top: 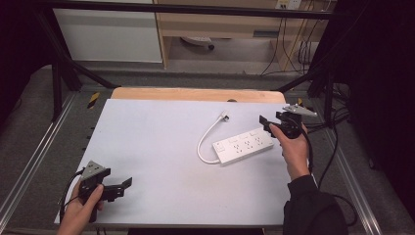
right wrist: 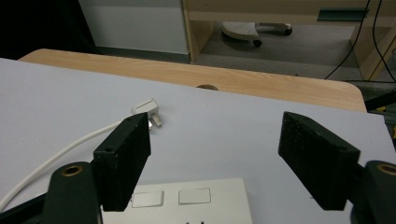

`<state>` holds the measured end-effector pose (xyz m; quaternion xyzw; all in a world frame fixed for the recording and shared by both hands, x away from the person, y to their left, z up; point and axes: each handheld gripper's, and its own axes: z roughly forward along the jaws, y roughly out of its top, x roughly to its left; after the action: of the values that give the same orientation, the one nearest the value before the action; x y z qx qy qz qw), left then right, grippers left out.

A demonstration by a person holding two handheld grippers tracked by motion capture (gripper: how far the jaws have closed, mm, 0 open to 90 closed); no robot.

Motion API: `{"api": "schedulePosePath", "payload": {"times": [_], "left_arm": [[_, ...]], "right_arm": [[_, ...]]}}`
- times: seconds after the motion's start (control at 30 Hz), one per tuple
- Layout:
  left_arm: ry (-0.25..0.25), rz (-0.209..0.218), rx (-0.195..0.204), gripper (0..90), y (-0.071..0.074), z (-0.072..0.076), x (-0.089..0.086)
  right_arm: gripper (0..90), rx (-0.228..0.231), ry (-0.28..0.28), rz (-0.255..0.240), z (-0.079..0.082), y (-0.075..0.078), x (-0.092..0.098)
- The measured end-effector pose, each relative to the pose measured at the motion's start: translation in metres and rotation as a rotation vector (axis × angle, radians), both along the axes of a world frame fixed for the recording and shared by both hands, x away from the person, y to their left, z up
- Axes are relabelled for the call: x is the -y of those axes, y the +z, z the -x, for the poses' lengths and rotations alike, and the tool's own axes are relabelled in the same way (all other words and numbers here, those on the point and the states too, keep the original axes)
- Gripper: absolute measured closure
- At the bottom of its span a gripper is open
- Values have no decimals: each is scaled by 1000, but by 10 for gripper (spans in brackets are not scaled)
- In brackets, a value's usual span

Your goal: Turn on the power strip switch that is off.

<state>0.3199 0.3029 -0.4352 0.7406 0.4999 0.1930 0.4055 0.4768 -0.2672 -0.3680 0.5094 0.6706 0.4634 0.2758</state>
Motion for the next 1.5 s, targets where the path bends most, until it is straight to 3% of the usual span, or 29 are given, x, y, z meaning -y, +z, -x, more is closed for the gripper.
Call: {"api": "schedulePosePath", "payload": {"times": [0.83, 1.5], "left_arm": [[-2, 2, -1, 77, 0, 0, 0], [-5, 4, 0, 77, 1, 0, 0]], "right_arm": [[517, -43, -11, 24, -20, -19, -10], [716, -64, 33, 28, -26, -29, -19]]}}
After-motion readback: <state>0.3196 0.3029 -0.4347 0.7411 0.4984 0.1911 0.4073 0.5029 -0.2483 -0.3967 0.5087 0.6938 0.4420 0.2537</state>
